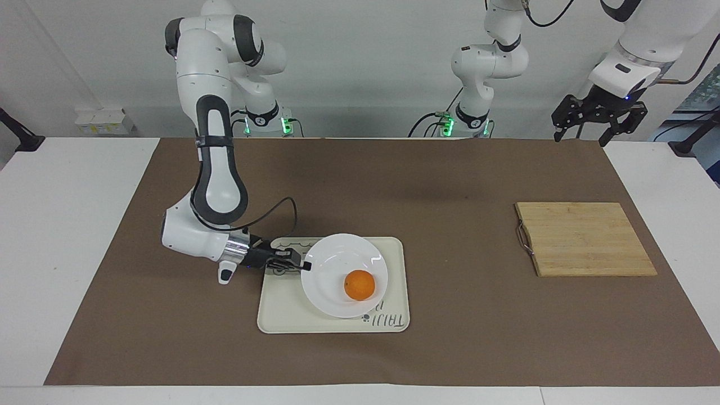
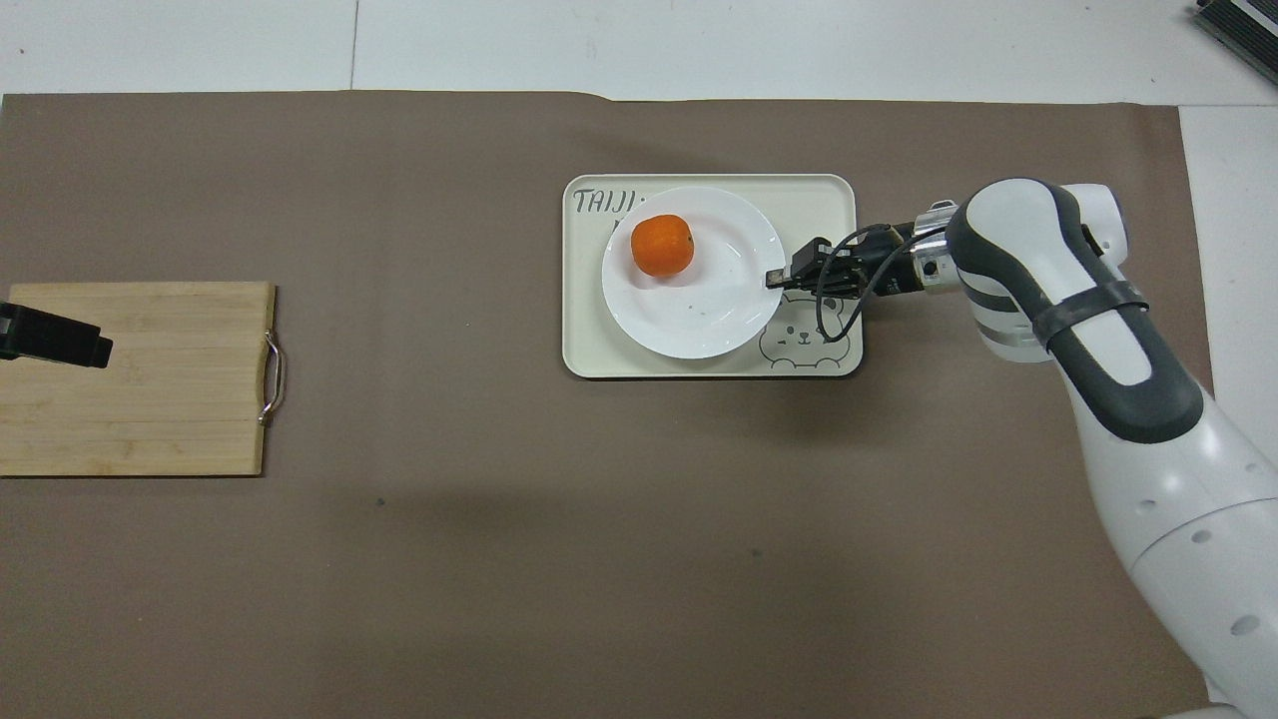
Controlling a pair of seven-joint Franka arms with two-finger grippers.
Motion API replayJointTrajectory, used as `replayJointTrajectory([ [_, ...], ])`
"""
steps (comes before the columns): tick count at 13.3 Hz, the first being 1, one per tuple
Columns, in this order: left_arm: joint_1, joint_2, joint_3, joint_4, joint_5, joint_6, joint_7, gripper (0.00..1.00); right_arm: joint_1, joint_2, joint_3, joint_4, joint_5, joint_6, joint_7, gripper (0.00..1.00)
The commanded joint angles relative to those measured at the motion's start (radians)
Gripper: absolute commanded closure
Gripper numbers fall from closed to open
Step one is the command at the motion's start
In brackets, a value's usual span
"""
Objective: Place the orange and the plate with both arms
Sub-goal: 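Open the right gripper and release the plate on the tray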
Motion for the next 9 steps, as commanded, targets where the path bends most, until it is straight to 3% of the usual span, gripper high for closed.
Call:
replayJointTrajectory([
  [1, -0.016, -0.028, 0.001, -0.028, 0.012, -0.007, -0.016, 0.0, -0.005, -0.006, 0.009, -0.019, -0.024, 0.037, -0.023, 0.9],
  [2, -0.016, -0.028, 0.001, -0.028, 0.012, -0.007, -0.016, 0.0, -0.004, -0.006, 0.009, -0.016, -0.044, 0.038, -0.021, 0.66],
  [3, -0.016, -0.028, 0.001, -0.028, 0.012, -0.007, -0.016, 0.0, -0.005, -0.006, 0.009, -0.011, -0.071, 0.049, -0.021, 0.22],
  [4, -0.016, -0.028, 0.001, -0.028, 0.012, -0.007, -0.016, 0.0, -0.007, -0.006, 0.009, -0.007, -0.091, 0.054, -0.021, 0.1],
  [5, -0.016, -0.028, 0.001, -0.028, 0.012, -0.007, -0.016, 0.0, -0.007, -0.009, 0.009, -0.005, -0.113, 0.054, -0.021, 0.0],
  [9, -0.016, -0.028, 0.001, -0.028, 0.012, -0.007, -0.016, 0.0, -0.007, -0.058, 0.004, 0.015, -0.219, 0.051, 0.028, 0.0],
])
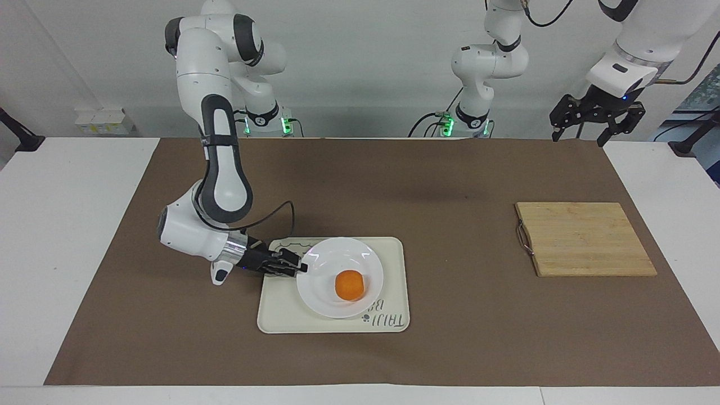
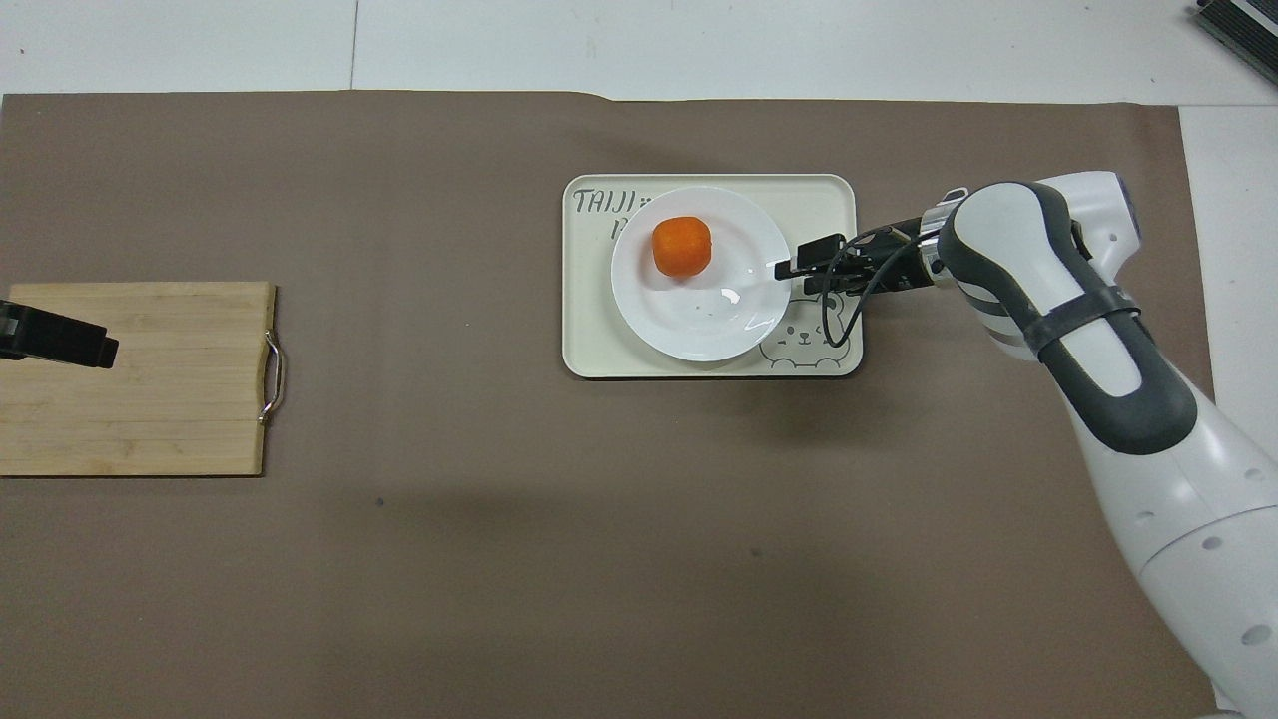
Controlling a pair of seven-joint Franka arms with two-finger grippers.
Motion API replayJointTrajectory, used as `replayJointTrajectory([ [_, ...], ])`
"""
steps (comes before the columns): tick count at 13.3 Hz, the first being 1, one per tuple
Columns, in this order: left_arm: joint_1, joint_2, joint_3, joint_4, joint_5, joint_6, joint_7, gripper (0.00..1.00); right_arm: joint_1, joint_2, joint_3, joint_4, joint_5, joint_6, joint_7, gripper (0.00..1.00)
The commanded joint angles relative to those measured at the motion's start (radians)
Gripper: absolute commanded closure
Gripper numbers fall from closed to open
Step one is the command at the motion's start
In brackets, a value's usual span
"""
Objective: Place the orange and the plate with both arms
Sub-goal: 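Open the right gripper and release the plate on the tray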
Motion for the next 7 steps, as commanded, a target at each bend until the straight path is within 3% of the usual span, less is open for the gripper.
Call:
replayJointTrajectory([
  [1, -0.014, -0.028, 0.007, -0.028, 0.012, -0.006, -0.016, 0.0, -0.006, -0.051, 0.002, -0.002, -0.089, 0.005, 0.046, 0.0],
  [3, -0.014, -0.028, 0.007, -0.028, 0.012, -0.006, -0.016, 0.0, -0.008, -0.084, -0.002, -0.002, -0.171, 0.005, 0.066, 0.0],
  [7, -0.014, -0.028, 0.007, -0.028, 0.012, -0.006, -0.016, 0.0, -0.005, -0.185, 0.002, 0.006, -0.552, 0.007, 0.214, 0.0],
])
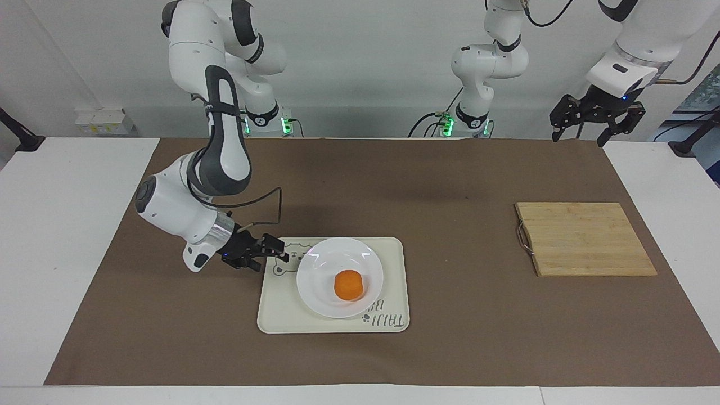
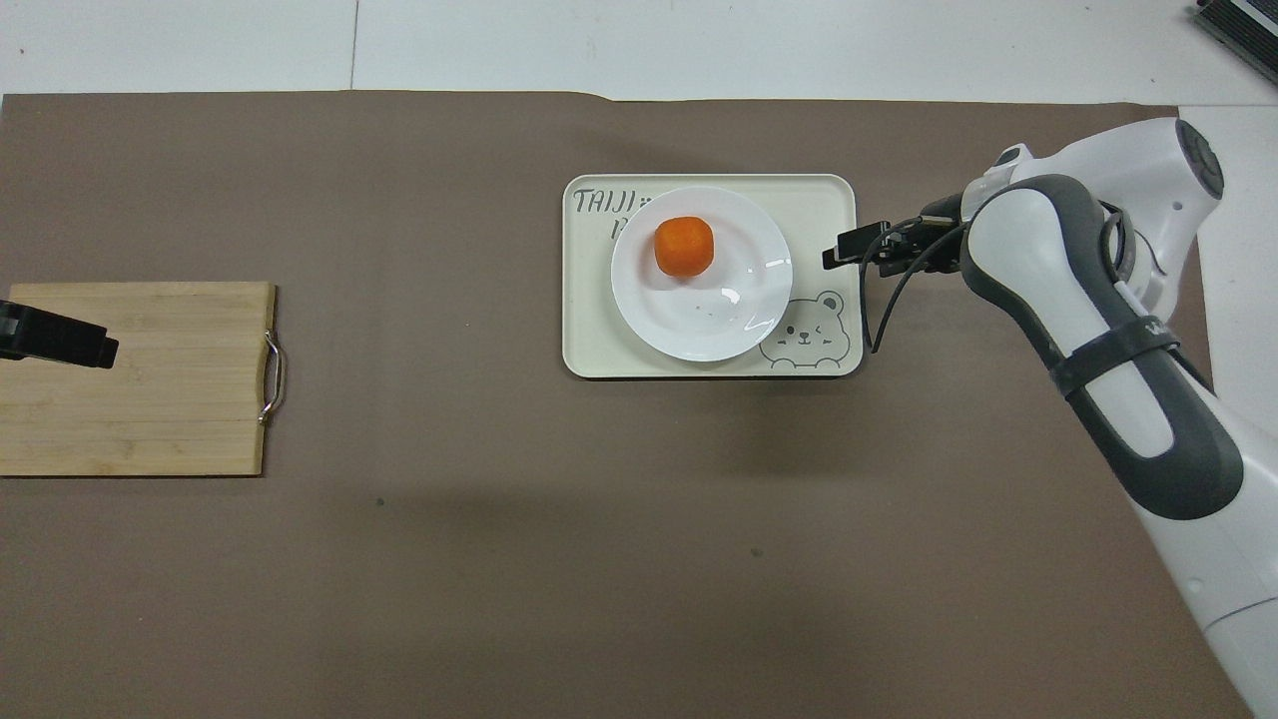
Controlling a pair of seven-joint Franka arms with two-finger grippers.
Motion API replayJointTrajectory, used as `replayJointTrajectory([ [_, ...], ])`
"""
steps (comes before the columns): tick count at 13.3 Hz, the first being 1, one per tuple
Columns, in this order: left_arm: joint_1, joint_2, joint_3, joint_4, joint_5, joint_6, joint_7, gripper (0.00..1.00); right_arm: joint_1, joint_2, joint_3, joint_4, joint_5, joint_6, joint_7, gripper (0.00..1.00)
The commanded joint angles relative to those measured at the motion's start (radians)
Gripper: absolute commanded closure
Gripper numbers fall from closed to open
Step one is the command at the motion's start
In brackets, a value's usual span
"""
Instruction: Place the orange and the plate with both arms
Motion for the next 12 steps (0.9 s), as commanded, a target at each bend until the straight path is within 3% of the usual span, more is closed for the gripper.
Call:
replayJointTrajectory([
  [1, -0.014, -0.028, 0.007, -0.027, 0.013, -0.006, -0.016, 0.0, -0.002, -0.087, 0.009, -0.013, -0.209, -0.007, 0.133, 0.0],
  [4, -0.014, -0.025, 0.007, -0.021, 0.012, -0.003, -0.015, 0.0, -0.002, -0.149, 0.013, -0.021, -0.41, -0.061, 0.247, 0.0],
  [12, -0.013, -0.028, 0.007, -0.021, 0.012, -0.003, -0.015, 0.0, 0.041, -0.314, 0.012, -0.049, -0.48, -0.199, 0.418, 0.0],
])
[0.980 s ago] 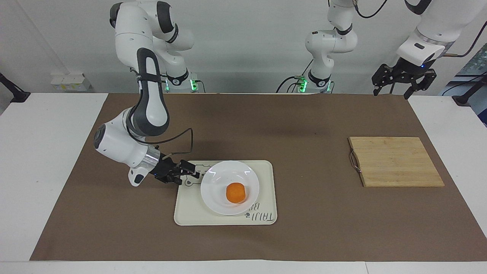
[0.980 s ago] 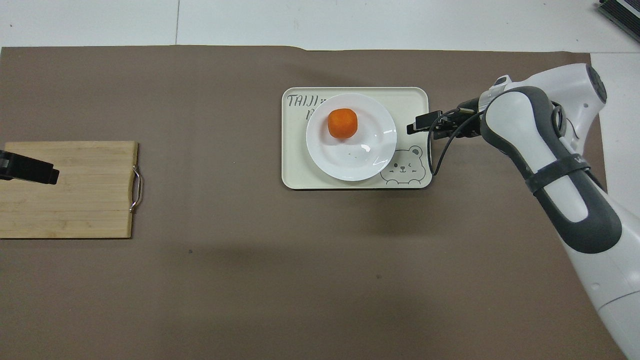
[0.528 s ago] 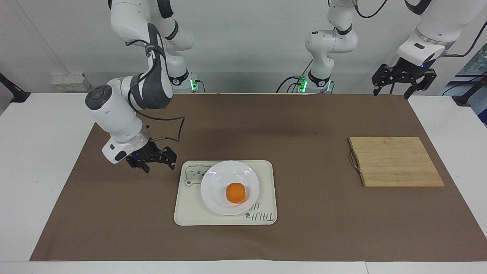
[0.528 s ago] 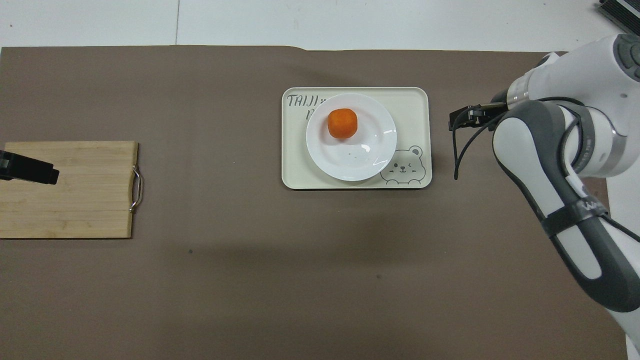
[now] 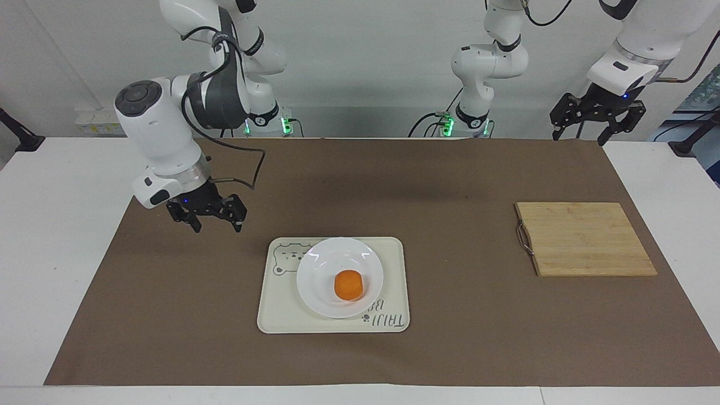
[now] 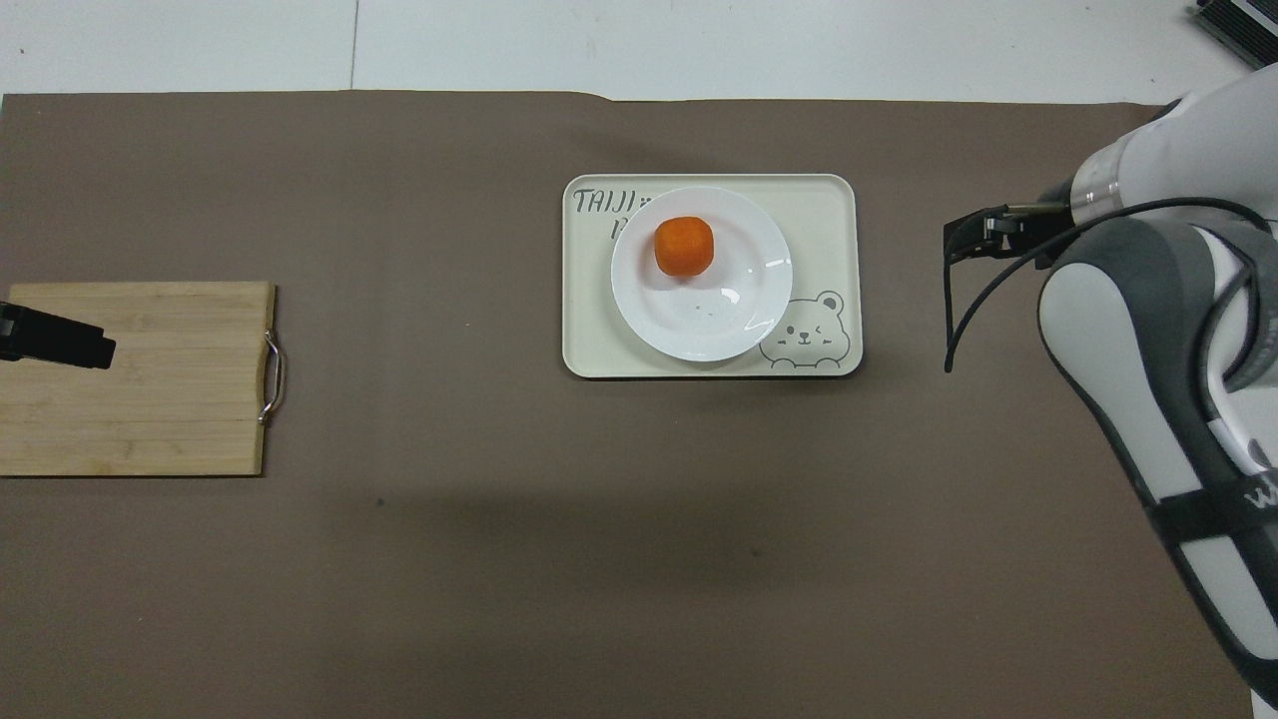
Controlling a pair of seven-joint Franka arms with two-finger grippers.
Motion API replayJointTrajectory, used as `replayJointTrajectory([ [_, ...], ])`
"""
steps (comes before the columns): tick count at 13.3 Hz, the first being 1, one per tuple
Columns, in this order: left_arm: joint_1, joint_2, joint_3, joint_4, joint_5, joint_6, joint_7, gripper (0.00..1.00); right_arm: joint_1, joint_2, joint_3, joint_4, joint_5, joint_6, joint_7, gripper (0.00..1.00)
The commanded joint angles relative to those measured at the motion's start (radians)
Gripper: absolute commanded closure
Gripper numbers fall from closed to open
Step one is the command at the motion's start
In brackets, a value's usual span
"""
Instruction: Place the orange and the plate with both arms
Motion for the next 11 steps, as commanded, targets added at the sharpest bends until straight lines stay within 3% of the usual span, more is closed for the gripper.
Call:
replayJointTrajectory([
  [1, -0.013, -0.024, 0.006, -0.021, 0.012, -0.003, -0.015, 0.0, 0.028, -0.079, 0.01, -0.053, -0.053, -0.038, 0.101, 0.0],
  [11, -0.013, -0.022, 0.008, -0.019, 0.012, 0.0, -0.012, 0.0, -0.032, -0.271, -0.008, -0.036, -0.052, -0.261, 0.096, 0.0],
])
